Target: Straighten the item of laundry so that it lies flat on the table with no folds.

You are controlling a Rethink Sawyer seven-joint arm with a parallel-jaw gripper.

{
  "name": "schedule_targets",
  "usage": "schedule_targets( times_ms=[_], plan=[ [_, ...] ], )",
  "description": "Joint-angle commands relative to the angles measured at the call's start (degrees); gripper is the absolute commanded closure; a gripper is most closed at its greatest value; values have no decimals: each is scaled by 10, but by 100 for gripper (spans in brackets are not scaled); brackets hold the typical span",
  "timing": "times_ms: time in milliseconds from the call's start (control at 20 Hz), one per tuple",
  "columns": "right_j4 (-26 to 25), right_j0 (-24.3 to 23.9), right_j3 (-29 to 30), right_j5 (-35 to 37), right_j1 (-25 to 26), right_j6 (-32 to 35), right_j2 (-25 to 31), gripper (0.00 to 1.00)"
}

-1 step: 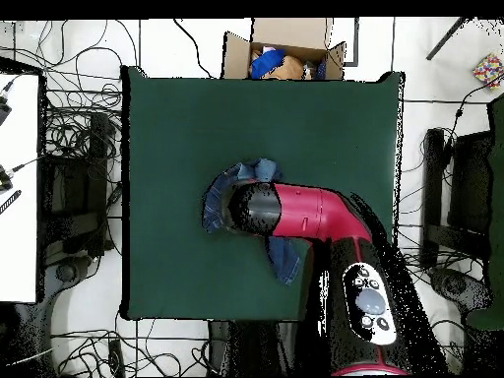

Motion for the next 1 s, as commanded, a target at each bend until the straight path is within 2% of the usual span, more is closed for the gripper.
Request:
schedule_targets(
  times_ms=[50, 600, 1000],
  plan=[
    [-15, -5, 22, 11, 6, -15, 67, 0],
    [-26, 5, 30, -20, 17, 19, 63, 0],
    [-32, 2, 32, -36, 29, 18, 63, 0]
  ],
)
